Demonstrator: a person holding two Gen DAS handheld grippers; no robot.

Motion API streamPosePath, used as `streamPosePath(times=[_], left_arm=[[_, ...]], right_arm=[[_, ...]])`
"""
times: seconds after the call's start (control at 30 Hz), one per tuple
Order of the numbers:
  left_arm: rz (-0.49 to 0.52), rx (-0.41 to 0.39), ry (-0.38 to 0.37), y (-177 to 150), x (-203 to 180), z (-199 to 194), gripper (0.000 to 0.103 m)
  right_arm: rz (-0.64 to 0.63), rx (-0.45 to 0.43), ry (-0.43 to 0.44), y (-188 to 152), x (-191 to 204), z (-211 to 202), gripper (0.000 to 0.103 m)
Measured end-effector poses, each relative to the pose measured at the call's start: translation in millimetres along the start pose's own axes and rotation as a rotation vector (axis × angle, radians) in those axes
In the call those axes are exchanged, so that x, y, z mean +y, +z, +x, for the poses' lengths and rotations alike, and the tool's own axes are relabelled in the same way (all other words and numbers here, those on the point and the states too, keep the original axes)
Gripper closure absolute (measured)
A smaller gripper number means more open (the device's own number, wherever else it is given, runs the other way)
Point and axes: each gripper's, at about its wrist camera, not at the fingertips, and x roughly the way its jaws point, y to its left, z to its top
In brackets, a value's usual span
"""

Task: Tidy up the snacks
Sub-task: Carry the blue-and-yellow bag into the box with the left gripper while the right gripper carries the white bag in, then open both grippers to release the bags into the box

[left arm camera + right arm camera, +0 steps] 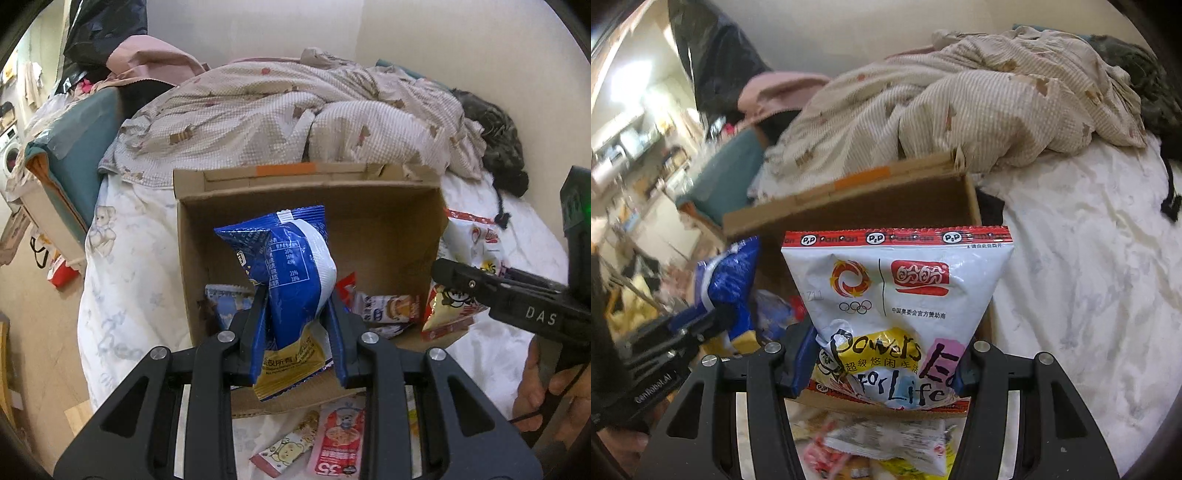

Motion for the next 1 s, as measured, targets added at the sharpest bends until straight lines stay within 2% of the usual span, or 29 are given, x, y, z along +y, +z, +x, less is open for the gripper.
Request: streamPosePath(times=[0.33, 0.63, 0.7, 0.77, 0.83, 0.9, 0.93, 1.0], left_arm=[[-0.001, 0.038, -0.022, -8, 1, 18, 0.077], [0.001, 0.036, -0.003, -8, -1, 19, 0.077], [-0.002, 0.044, 0.003, -8, 1, 20, 0.077], [-0.012, 0.054, 0.014, -8, 4, 21, 0.076], [-0.017, 0.063, 0.013, -9, 4, 22, 0.066], [-0.017, 0.072, 0.015, -10, 5, 24, 0.033], [-0.018, 0.067, 0.020, -11, 5, 23, 0.029], [-0.018, 0.052, 0.029, -11, 6, 20, 0.027]], right_arm=[[0.001, 0.023, -0.003, -1, -1, 12, 0.045], [0.000, 0.023, -0.038, -2, 0, 13, 0.042], [0.010, 0.030, -0.044, -2, -3, 14, 0.038], [0.016, 0.026, -0.038, -1, -4, 13, 0.022], [0.012, 0.014, -0.036, -2, -3, 11, 0.014], [0.003, 0.011, -0.033, -1, -1, 11, 0.013], [-0.002, 0.012, -0.032, -1, -1, 11, 0.013], [-0.005, 0.015, -0.034, -1, 0, 12, 0.013]])
